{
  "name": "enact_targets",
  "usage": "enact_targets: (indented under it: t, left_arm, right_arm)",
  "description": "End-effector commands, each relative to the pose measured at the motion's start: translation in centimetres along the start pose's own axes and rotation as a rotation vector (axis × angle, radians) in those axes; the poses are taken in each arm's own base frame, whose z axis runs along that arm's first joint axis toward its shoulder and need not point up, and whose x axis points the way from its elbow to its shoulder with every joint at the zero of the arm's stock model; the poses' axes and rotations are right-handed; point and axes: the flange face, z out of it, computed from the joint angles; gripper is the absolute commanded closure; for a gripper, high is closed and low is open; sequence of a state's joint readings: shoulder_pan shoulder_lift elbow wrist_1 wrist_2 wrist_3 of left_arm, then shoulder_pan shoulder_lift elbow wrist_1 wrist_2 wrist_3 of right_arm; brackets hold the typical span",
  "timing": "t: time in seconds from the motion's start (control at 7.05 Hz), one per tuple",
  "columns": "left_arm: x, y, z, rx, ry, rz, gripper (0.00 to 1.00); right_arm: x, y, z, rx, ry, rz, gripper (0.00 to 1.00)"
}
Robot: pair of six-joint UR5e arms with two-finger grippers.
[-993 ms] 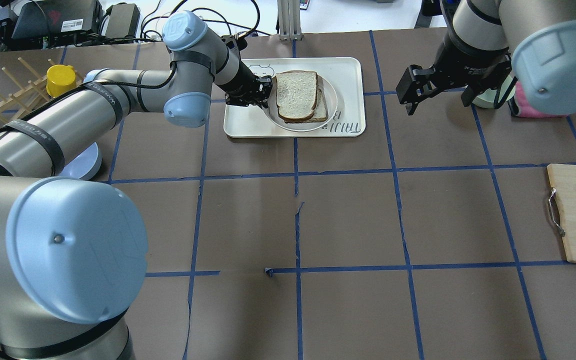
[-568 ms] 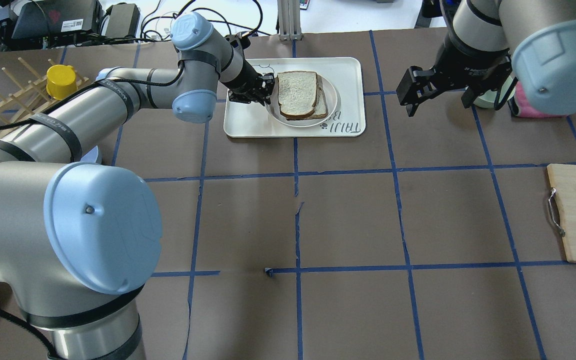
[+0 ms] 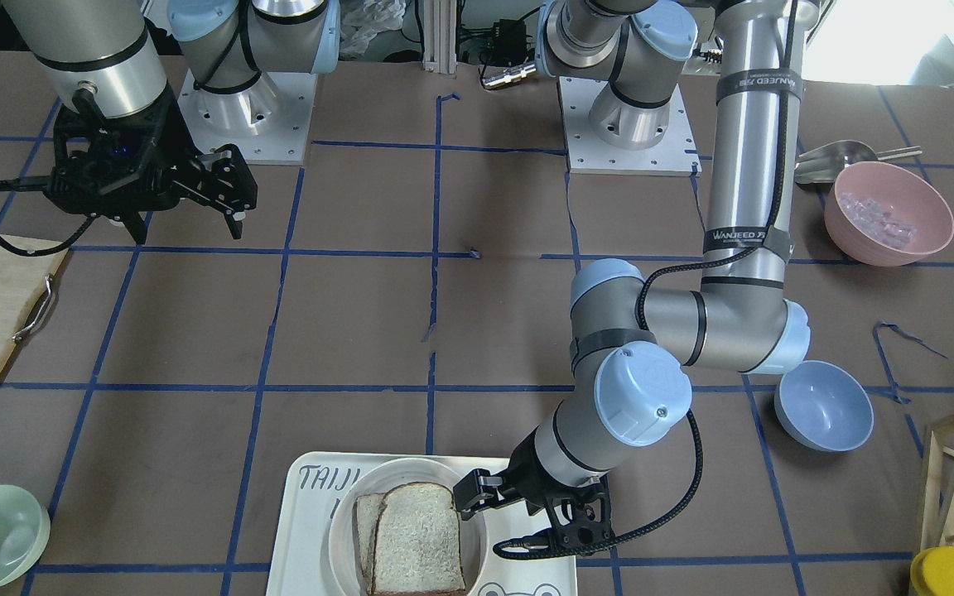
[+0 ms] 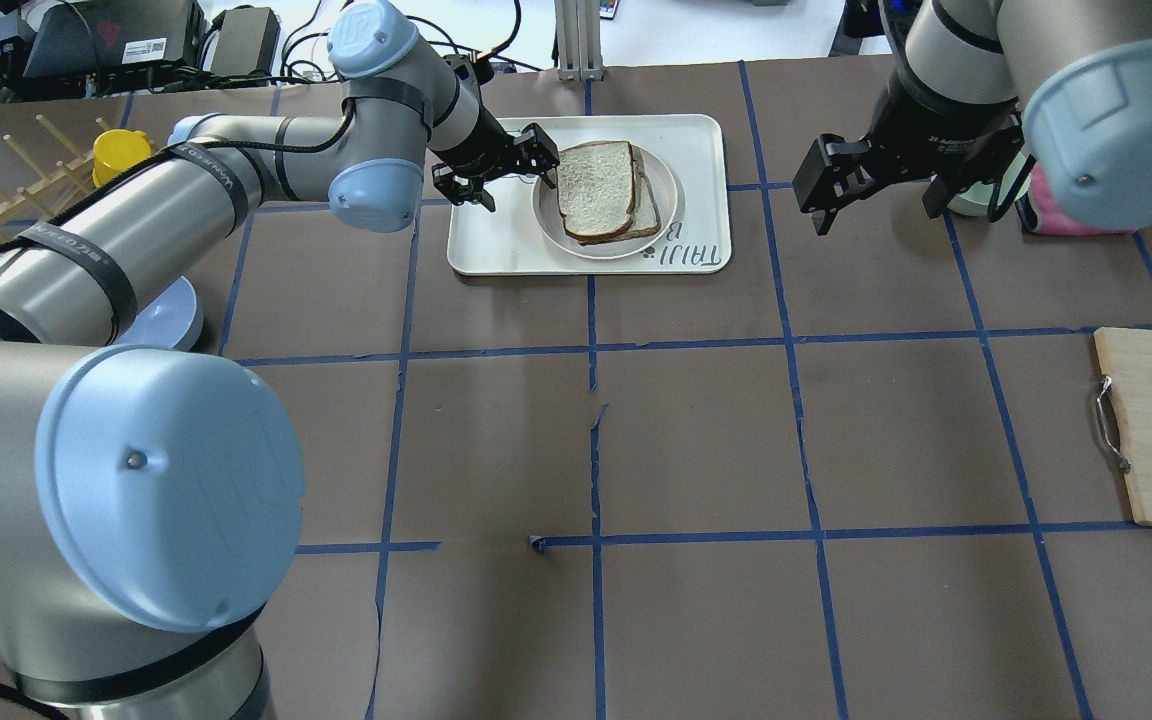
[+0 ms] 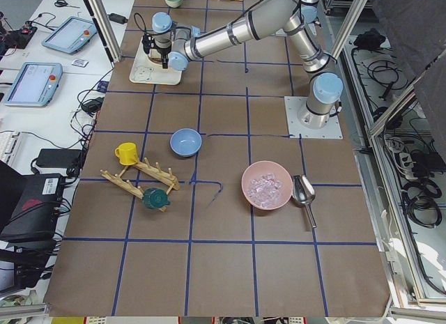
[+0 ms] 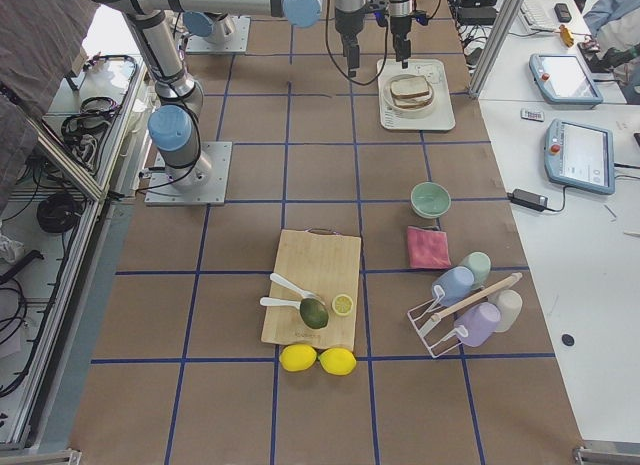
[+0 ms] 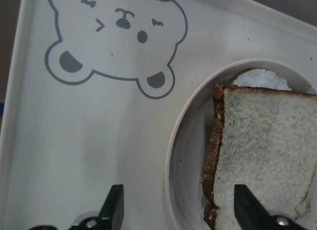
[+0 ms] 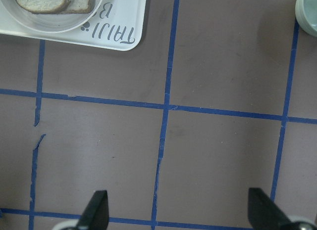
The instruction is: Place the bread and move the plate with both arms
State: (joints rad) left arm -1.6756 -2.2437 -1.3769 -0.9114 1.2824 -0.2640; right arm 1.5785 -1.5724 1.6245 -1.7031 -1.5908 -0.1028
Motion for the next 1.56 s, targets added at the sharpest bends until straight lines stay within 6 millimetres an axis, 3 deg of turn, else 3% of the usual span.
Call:
enact_targets:
  t: [0.0, 0.28, 0.71, 0.99, 1.14, 1.42]
  left_arm:
    - [0.7, 2.3, -6.9, -0.062, -0.107, 0.036, 0.00]
    - [0.2, 6.0, -15.2, -0.145, -0.278, 0.121, 0.00]
    - [-0.4, 12.5, -24.7, -0.256, -0.294, 0.117, 0.00]
    - [-2.7, 17.2, -27.1, -0.258, -0.290, 0.158, 0.00]
    - [-4.2, 18.5, -27.5, -0.254, -0.319, 0.145, 0.00]
    - [-6.0, 19.0, -26.7, -0.219, -0.324, 0.123, 0.00]
  right_arm:
    - [0.0, 0.0, 0.0, 0.000, 0.000, 0.000, 0.00]
    - [0.0, 0.0, 0.0, -0.001, 0.001, 0.000, 0.00]
    - [0.0, 0.0, 0.0, 0.000, 0.000, 0.000, 0.00]
    - [0.0, 0.0, 0.0, -0.002, 0.001, 0.000, 0.00]
    - [0.0, 0.0, 0.0, -0.002, 0.001, 0.000, 0.00]
    - [0.0, 0.0, 0.0, -0.002, 0.001, 0.000, 0.00]
